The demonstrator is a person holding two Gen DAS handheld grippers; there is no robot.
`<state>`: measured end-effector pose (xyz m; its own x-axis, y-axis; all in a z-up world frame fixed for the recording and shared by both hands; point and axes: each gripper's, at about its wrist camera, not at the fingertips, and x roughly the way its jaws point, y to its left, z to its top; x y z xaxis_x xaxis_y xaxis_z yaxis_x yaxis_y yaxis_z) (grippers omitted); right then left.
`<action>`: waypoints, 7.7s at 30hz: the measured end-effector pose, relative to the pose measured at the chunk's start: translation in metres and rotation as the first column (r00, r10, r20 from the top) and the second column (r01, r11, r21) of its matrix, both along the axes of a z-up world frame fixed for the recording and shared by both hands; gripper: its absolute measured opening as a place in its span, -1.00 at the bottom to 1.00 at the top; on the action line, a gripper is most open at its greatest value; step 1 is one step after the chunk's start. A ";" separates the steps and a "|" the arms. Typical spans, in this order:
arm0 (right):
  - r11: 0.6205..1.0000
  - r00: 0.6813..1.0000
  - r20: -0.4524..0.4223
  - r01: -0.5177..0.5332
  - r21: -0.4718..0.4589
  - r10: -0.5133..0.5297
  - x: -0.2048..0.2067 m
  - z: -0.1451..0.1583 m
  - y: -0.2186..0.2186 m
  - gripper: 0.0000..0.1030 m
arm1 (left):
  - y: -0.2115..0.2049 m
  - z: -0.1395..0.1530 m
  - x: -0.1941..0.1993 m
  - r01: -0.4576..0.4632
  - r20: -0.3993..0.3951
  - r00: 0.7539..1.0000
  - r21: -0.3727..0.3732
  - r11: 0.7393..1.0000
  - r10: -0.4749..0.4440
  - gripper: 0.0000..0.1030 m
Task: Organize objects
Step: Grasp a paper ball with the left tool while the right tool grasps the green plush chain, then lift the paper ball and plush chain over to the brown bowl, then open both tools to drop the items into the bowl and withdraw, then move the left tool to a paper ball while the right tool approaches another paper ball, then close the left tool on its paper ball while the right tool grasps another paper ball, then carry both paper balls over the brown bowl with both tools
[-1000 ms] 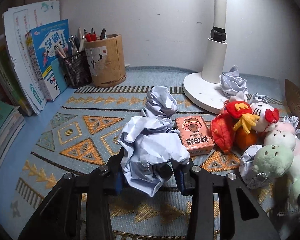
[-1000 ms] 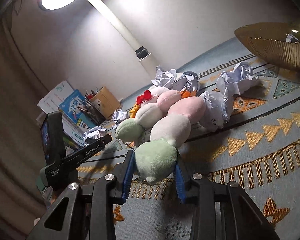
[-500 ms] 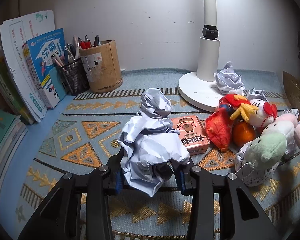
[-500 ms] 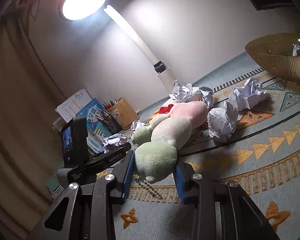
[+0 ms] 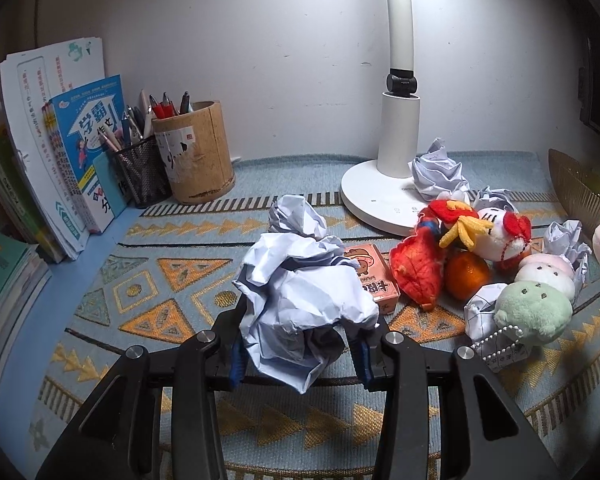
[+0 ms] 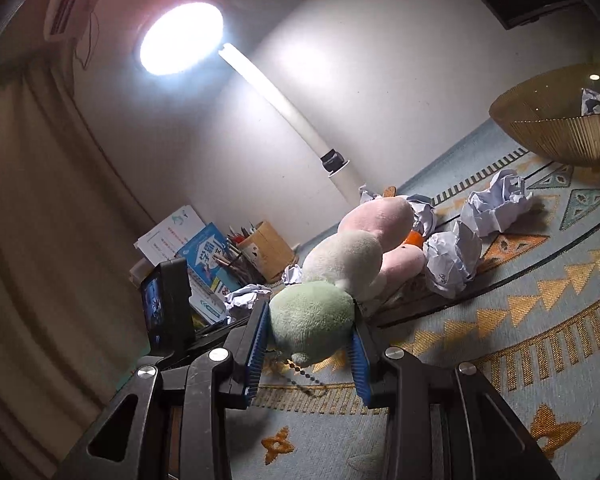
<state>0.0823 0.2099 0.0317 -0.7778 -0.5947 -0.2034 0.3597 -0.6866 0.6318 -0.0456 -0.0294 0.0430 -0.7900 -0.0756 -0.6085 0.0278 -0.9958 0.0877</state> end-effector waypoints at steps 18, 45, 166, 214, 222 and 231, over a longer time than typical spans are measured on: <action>0.999 1.000 0.000 -0.027 -0.048 0.027 0.001 -0.003 0.006 -0.30 | -0.015 -0.001 -0.001 -0.045 0.006 0.999 0.077 0.996 0.044 -0.23; 0.959 0.978 -0.146 0.177 0.221 -0.147 -0.082 0.144 0.161 -0.29 | 0.225 0.119 -0.049 0.300 -0.168 0.946 0.140 0.943 -0.276 -0.23; 0.708 0.936 0.266 -0.026 0.705 -0.231 -0.148 -0.034 0.011 -0.14 | -0.045 -0.031 -0.135 -0.055 0.237 0.971 0.132 0.990 0.022 0.52; 0.850 0.999 -0.002 0.031 0.526 -0.035 -0.086 0.018 0.045 -0.15 | -0.021 0.046 -0.047 -0.103 -0.019 0.994 0.082 0.991 0.105 -0.23; 0.849 0.995 -0.080 0.097 0.519 -0.065 -0.087 0.077 0.088 -0.15 | 0.082 0.130 -0.045 0.125 -0.151 0.983 0.116 0.985 -0.107 -0.23; 0.797 0.972 -0.086 0.228 0.560 -0.217 -0.125 0.131 0.184 -0.14 | 0.246 0.157 -0.073 0.404 -0.140 0.911 0.109 0.908 -0.389 -0.22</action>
<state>-0.0429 0.3936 0.1622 -0.8808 -0.1901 -0.4335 0.1602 -0.9815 0.1050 -0.1187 0.2164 0.1996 -0.8016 0.3330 -0.4966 -0.3698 -0.9288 -0.0259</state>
